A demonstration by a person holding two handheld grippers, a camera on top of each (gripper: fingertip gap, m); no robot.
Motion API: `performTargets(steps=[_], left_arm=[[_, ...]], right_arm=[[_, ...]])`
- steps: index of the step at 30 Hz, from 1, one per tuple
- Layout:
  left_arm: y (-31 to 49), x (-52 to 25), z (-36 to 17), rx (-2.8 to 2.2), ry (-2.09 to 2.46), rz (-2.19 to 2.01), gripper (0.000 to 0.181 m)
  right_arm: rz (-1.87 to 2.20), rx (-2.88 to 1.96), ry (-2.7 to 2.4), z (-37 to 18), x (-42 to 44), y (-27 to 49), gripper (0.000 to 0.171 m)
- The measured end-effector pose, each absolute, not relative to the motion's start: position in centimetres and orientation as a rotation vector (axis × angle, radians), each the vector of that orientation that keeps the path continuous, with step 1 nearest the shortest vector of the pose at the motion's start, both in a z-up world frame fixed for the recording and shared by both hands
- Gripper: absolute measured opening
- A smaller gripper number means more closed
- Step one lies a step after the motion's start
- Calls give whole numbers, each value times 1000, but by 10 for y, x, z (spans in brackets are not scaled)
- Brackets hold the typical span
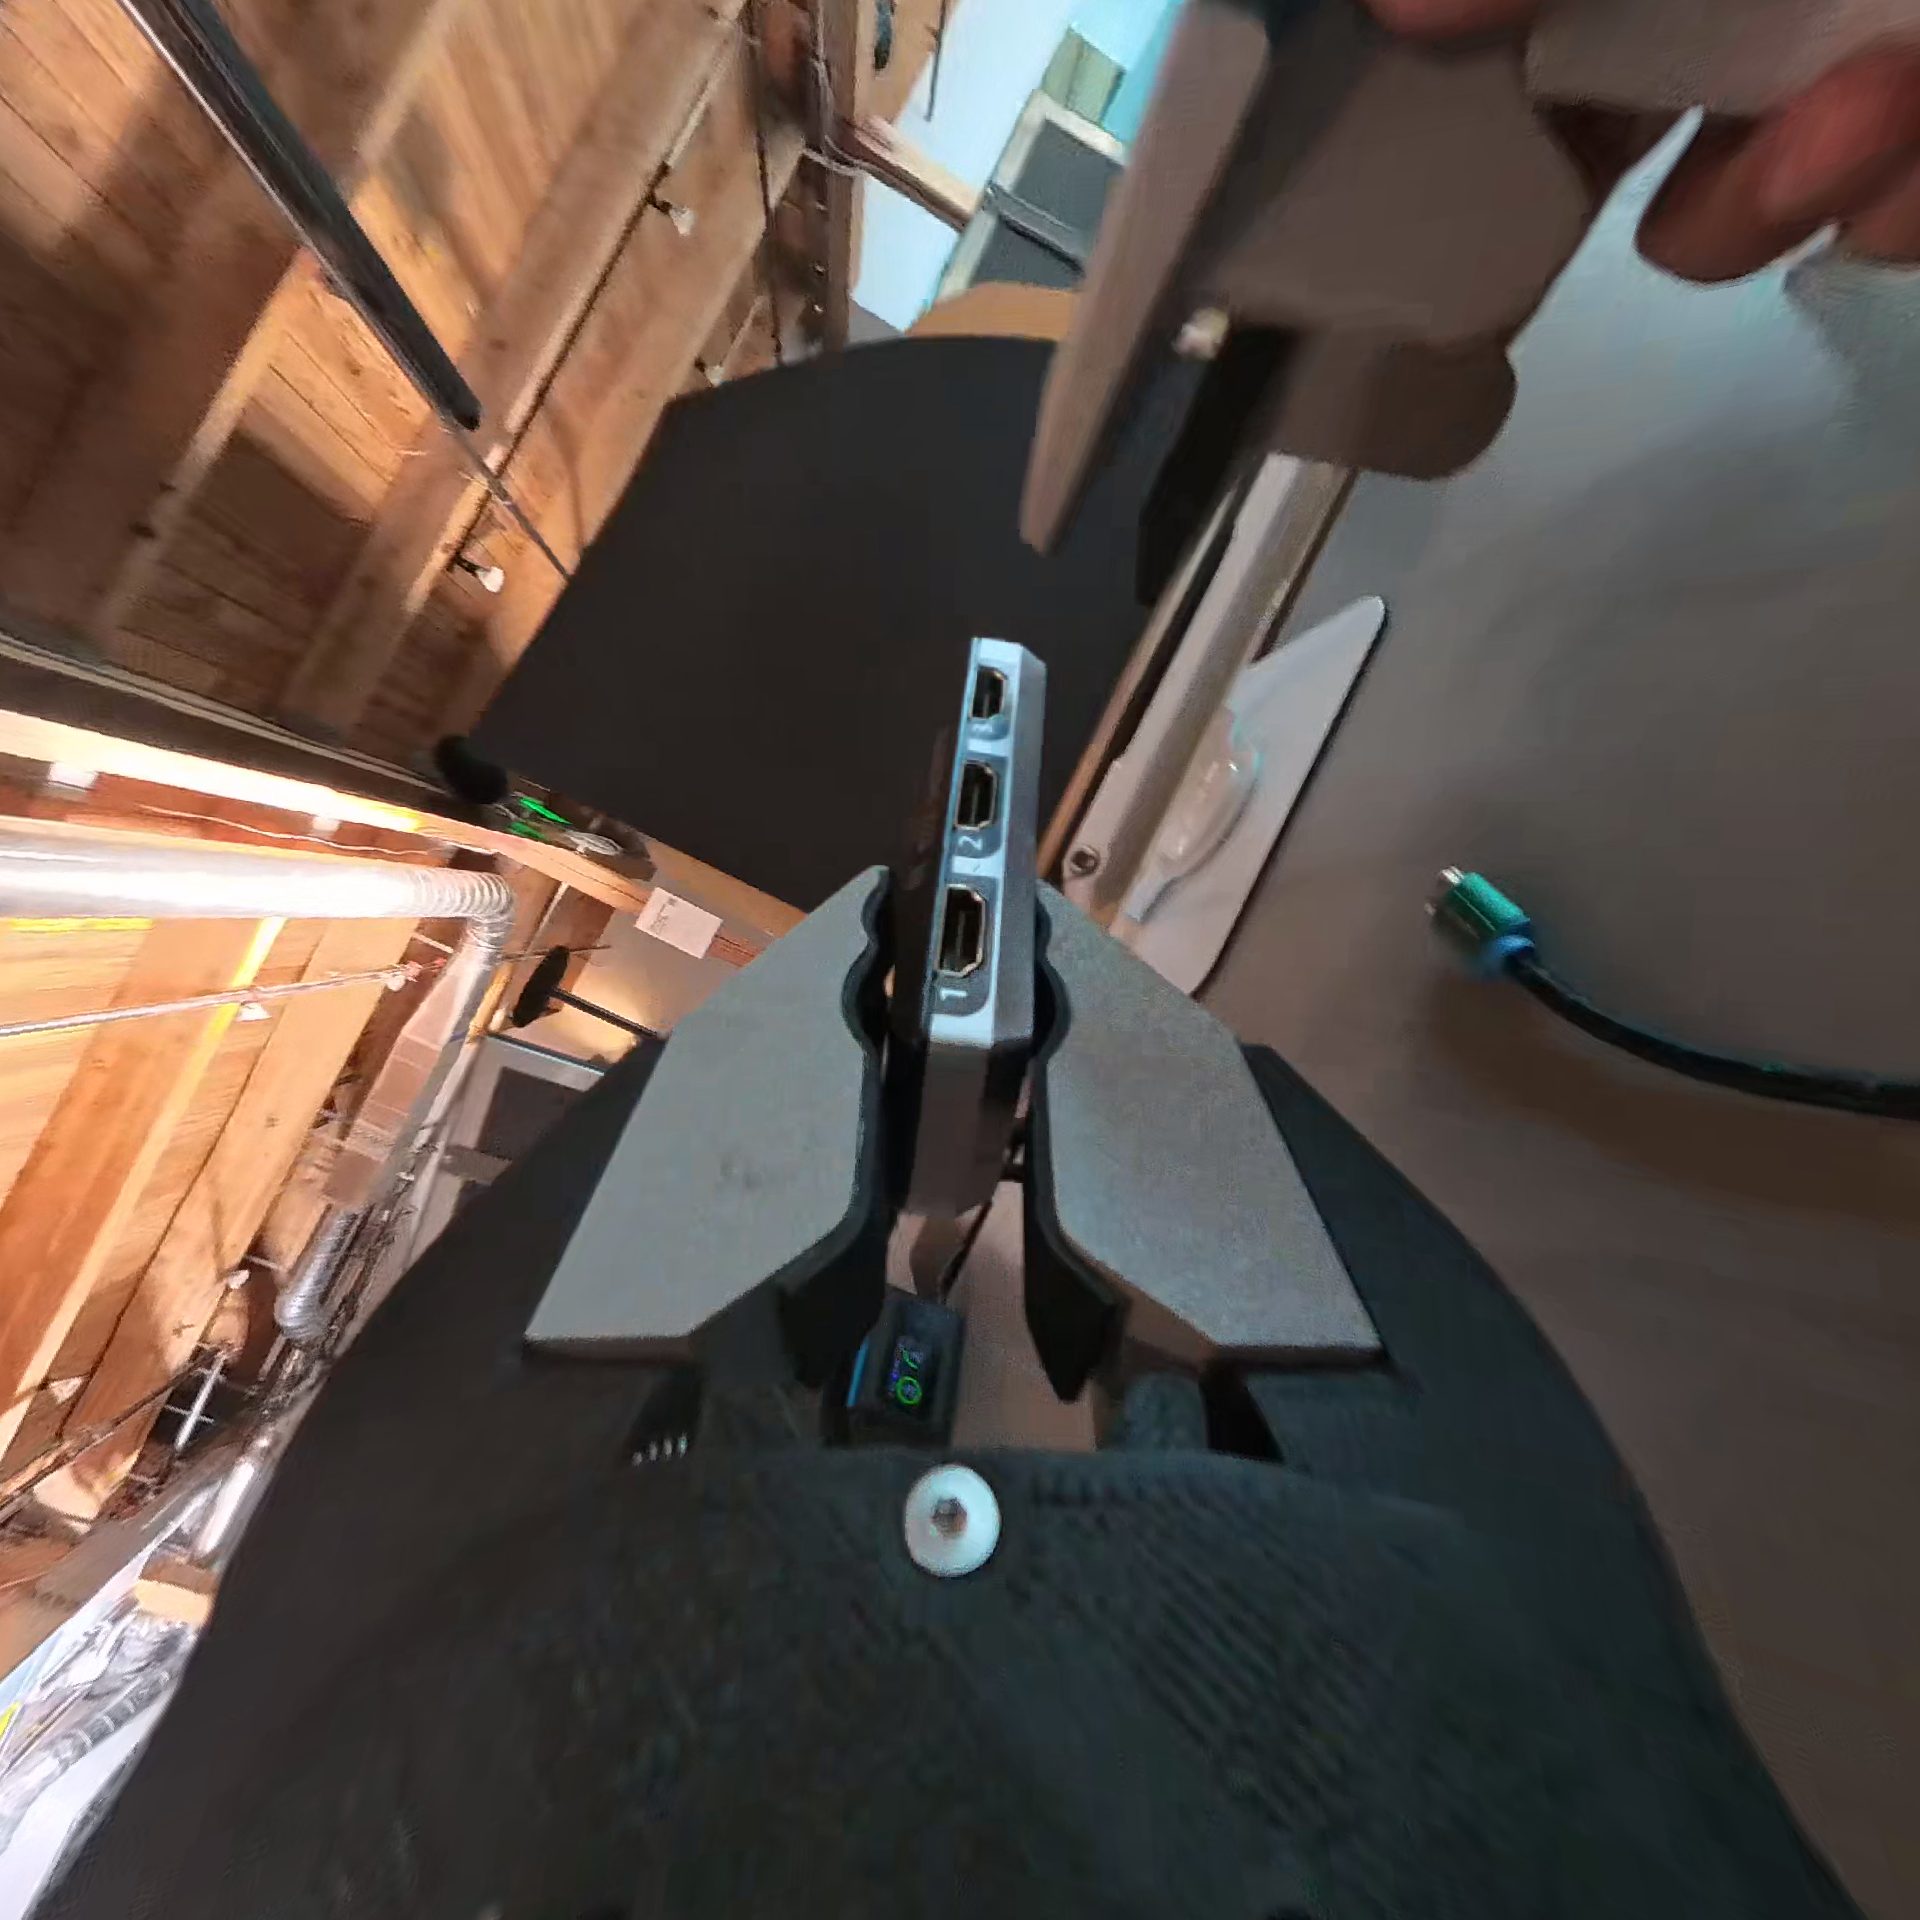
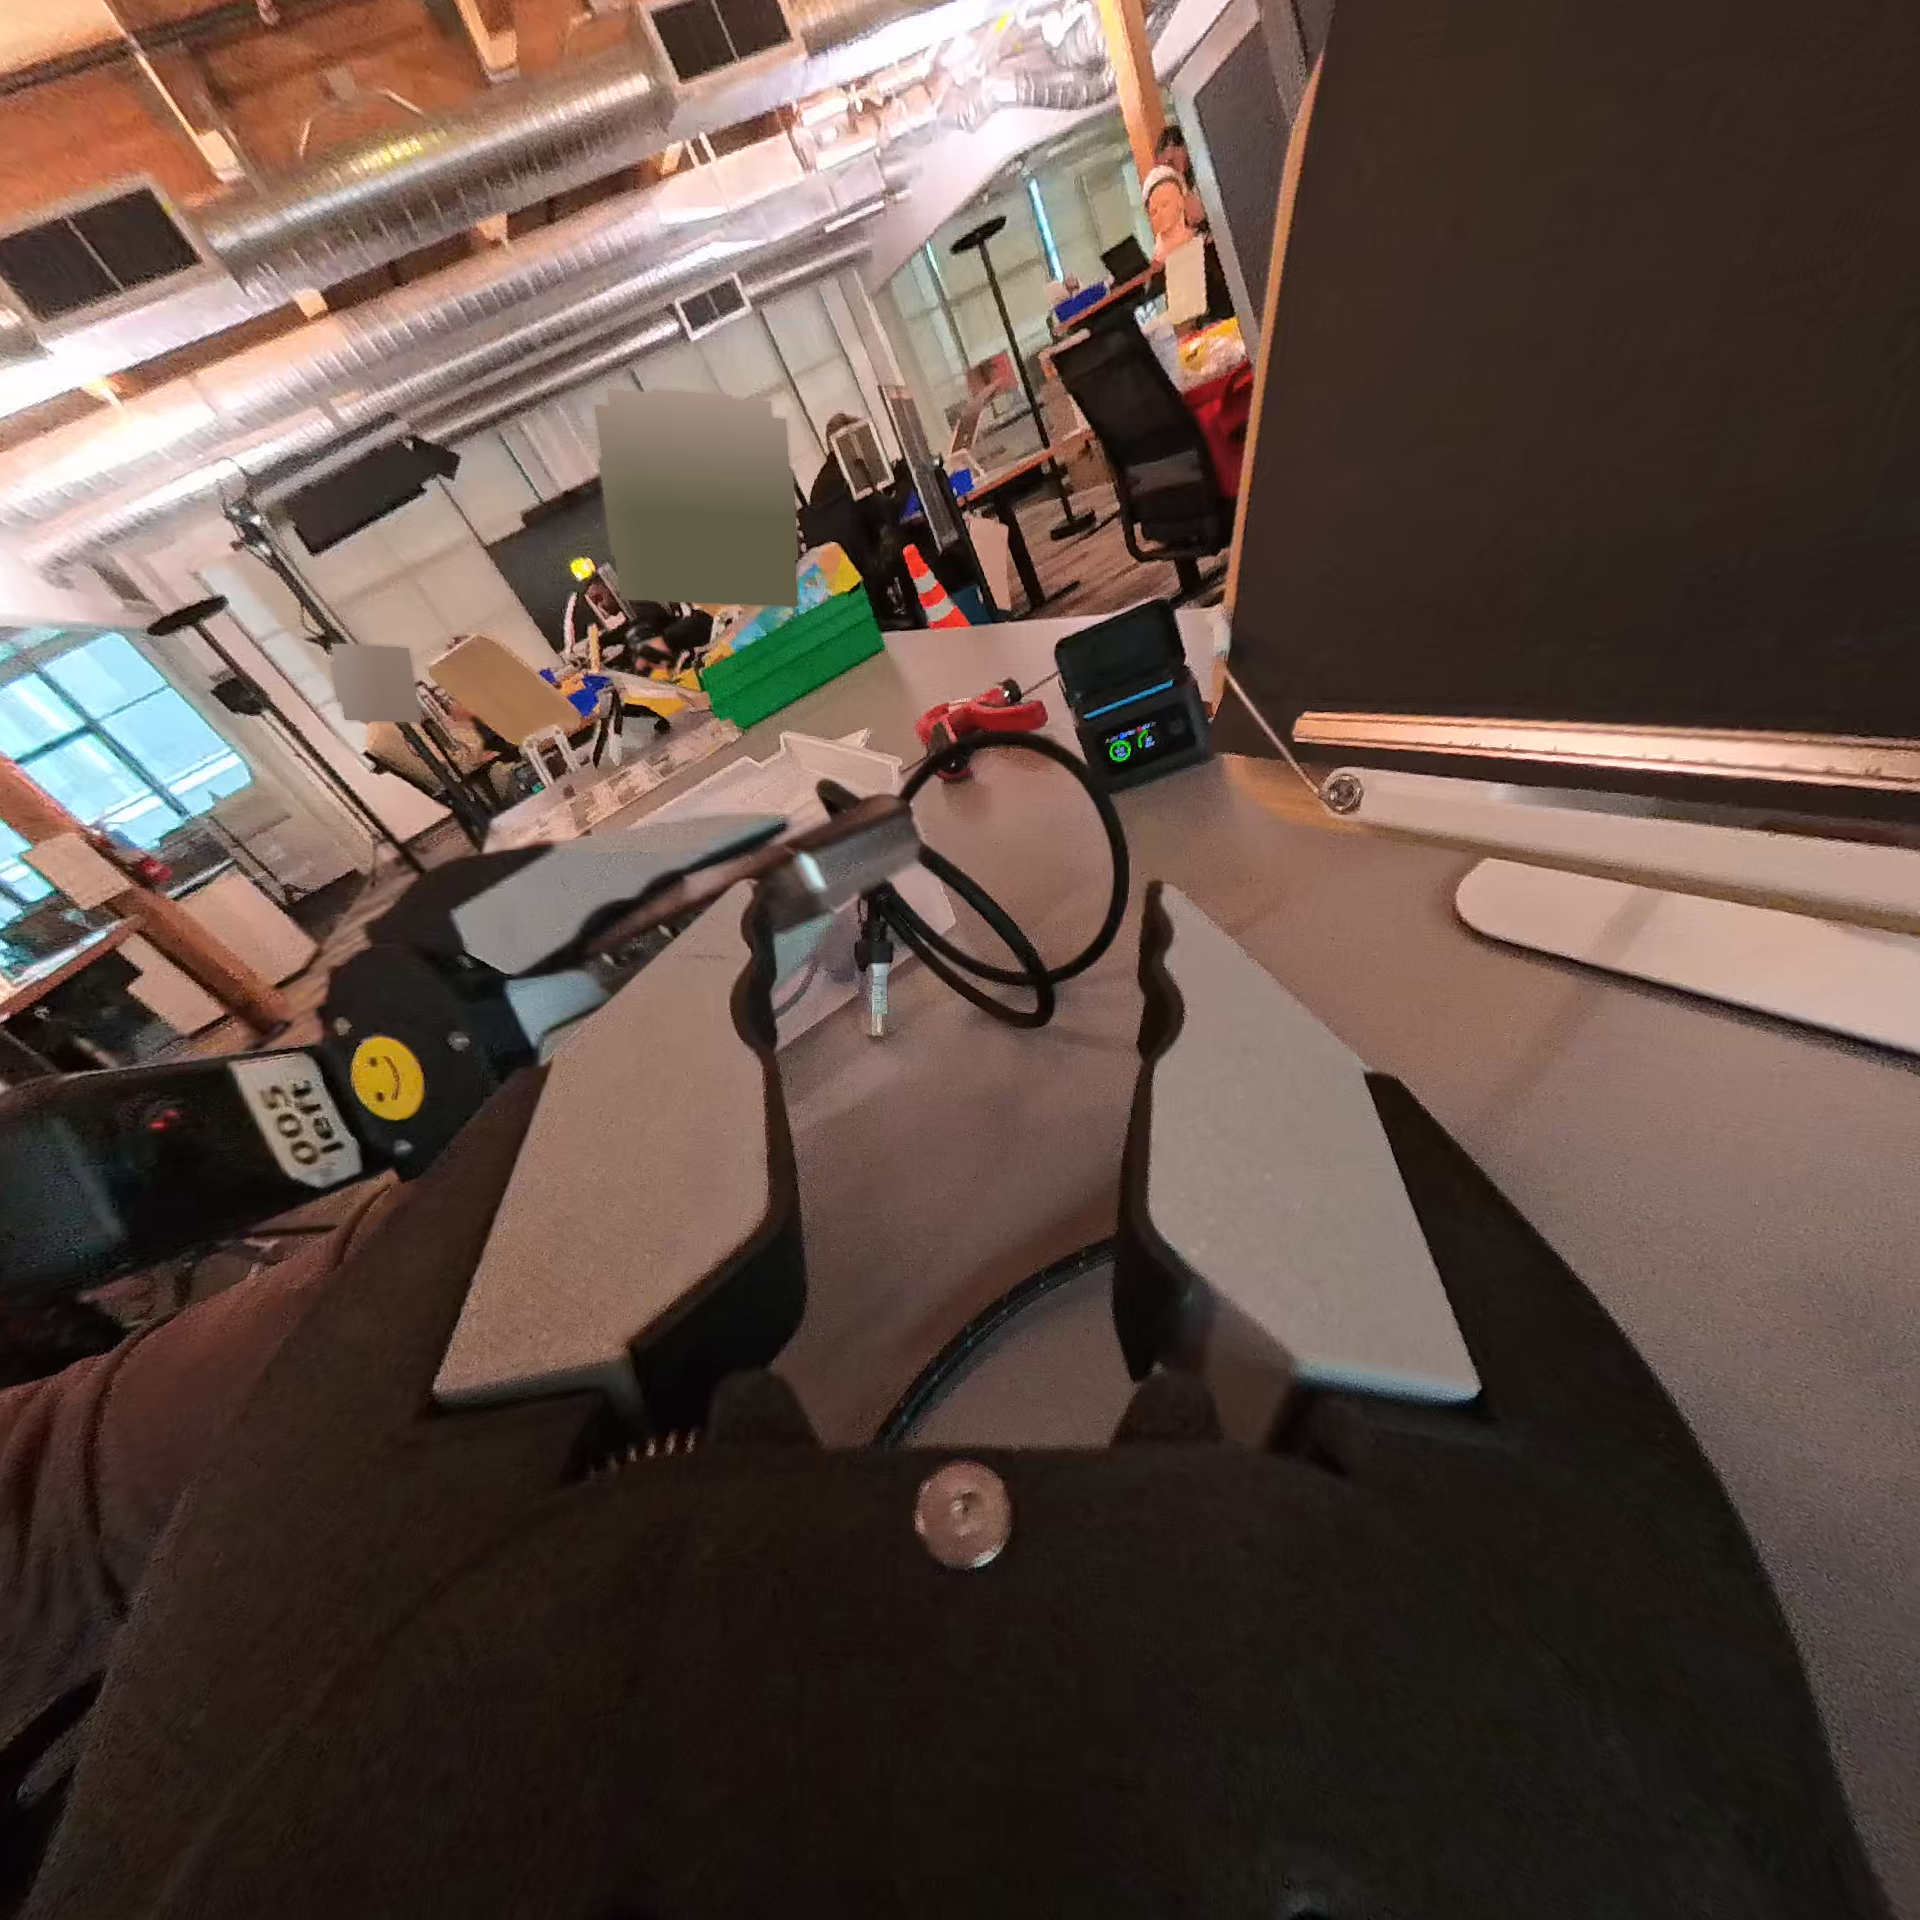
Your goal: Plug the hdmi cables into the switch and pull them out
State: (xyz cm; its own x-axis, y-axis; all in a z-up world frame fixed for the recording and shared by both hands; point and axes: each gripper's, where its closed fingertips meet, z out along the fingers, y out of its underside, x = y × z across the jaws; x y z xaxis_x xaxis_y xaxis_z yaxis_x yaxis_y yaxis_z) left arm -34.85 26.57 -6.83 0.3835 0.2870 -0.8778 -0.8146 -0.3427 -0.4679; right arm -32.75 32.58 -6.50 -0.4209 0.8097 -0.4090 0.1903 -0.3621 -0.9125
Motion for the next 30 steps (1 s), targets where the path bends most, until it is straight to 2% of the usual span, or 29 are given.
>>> performTargets(steps=[9, 17, 28, 29, 30], left_arm=[[279, -347, -120, -1691, 564, 966, 23], [280, -380, -167, -1940, 461, 925, 23], [283, -389, -170, -1952, 321, 832, 24], [283, -390, -169, -1952, 315, 830, 24], [283, -391, -168, -1949, 309, 831, 24]], right_arm=[[1809, -1329, -1539, -79, -330, 307, 65], [1309, -1594, -1585, -138, -345, 342, 69], [988, -1784, -1781, -207, -352, 328, 73], [1003, -1783, -1803, -210, -354, 322, 70], [1015, -1758, -1832, -211, -356, 316, 58]])
